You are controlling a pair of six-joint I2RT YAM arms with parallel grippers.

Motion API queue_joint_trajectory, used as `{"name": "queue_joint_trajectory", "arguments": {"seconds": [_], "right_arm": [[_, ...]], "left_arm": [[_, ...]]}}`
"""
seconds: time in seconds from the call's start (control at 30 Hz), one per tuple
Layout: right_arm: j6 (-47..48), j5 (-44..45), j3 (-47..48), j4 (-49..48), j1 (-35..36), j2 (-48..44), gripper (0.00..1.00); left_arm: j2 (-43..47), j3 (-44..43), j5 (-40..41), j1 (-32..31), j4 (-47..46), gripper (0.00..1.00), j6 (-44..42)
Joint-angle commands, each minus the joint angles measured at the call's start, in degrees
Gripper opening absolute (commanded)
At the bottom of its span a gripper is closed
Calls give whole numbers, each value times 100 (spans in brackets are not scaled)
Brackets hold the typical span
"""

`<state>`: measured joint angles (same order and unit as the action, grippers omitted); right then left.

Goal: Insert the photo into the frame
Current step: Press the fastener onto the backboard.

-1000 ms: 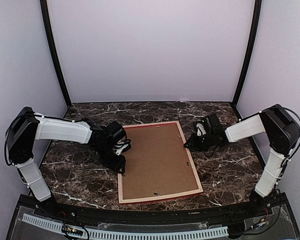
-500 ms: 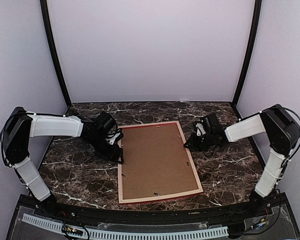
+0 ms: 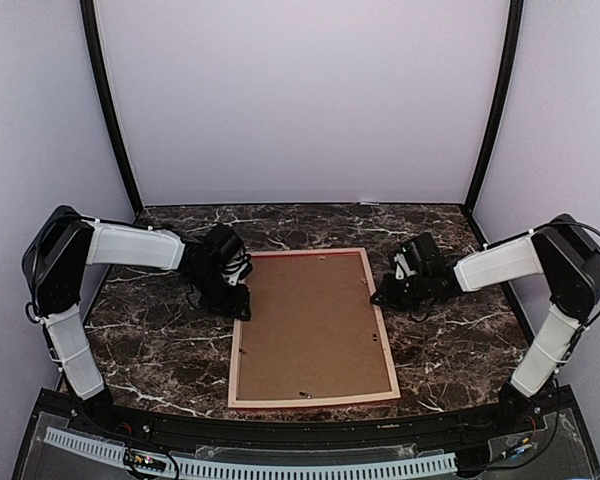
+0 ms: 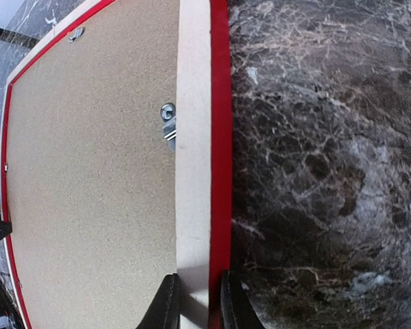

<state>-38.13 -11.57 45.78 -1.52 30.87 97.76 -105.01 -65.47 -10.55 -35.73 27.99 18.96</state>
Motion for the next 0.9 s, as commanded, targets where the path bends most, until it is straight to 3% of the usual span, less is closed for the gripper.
{"name": "queue_joint_trajectory", "arguments": {"seconds": [0.0, 0.2, 0.33, 0.53, 0.87], "right_arm": [[-294, -69, -307, 1052, 244, -218, 6], [40, 497, 67, 1735, 241, -433, 34], [170, 682, 405, 1865, 231, -314, 47], [524, 992, 1040, 2058, 78, 178, 51], [947, 752, 1660, 2028, -247, 739, 47]], "left_arm": [[-98, -104, 155, 0, -57, 35, 11], [-71, -72, 185, -4, -95, 27, 136], [-3, 108, 93, -3, -255, 25, 318], [9, 152, 81, -5, -222, 23, 328], [-33, 114, 68, -2, -151, 22, 249]]}}
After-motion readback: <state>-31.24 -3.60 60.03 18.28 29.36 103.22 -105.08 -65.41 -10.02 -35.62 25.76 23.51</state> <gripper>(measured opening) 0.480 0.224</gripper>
